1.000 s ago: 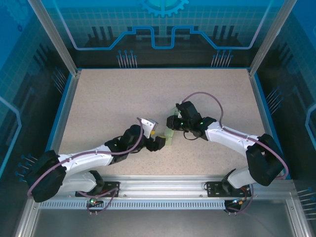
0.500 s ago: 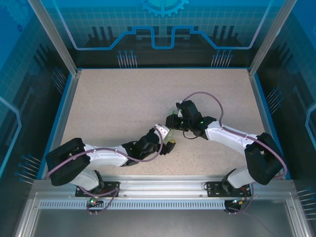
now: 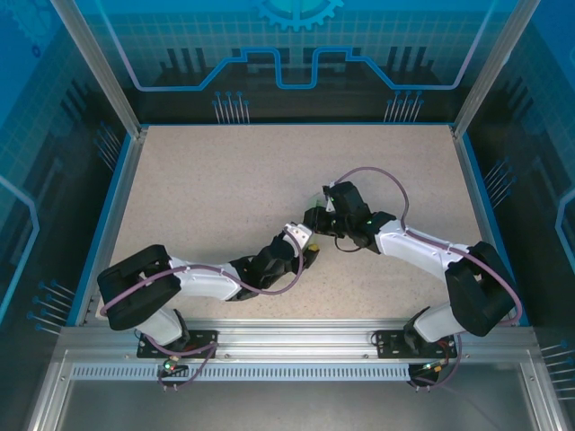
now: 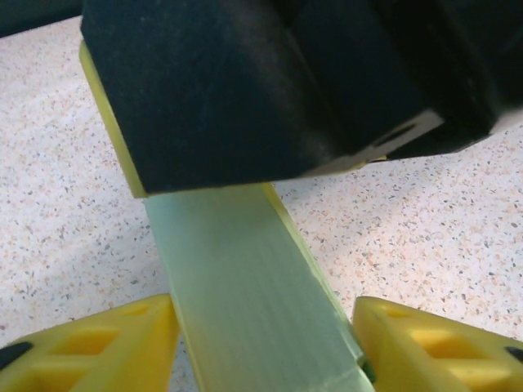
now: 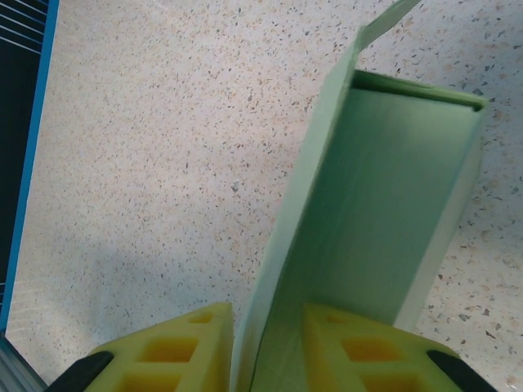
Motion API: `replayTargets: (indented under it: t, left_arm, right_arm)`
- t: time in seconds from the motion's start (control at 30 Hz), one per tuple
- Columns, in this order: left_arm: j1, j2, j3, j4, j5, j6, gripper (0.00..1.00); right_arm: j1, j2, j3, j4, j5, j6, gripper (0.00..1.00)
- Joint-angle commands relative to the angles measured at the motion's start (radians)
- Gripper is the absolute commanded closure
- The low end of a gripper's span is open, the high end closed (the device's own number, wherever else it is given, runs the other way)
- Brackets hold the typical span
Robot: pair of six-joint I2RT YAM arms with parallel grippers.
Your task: Fold the paper box
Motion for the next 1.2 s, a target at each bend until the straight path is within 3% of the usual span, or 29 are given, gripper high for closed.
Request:
replayTargets:
  t: [0.0, 0.23, 0.5, 0.83, 1.17]
  left_arm:
    - [-0.003, 0.009, -0.019, 0.072, -0.024, 0.001, 0.49]
    - [0.010, -0.001, -0.044, 0.087, 0.010, 0.019, 0.64]
    - [0.077, -0.055, -0.069, 0.070, 0.139, 0.035, 0.68]
    - [0.256, -0.181, -0.073, -0.052, 0.447, 0.082, 0.71]
    - [0.424, -0.244, -0.050, -0.132, 0.752, 0.132, 0.74]
  right_arm:
    - [-0.018, -0.013, -0.027, -0.032, -0.007, 0.015, 0.71]
    - [-0.039, -0.043, -0.019, -0.026, -0.011, 0.010, 0.67]
    - [-0.089, -0.126, 0.049, -0.059, -0.027, -0.099, 0.55]
    - [-0.157, -0.241, 0.159, -0.213, -0.077, -0.552, 0.45]
    - [-0.264, -0.206, 0.169, -0.227, -0.210, -1.012, 0.42]
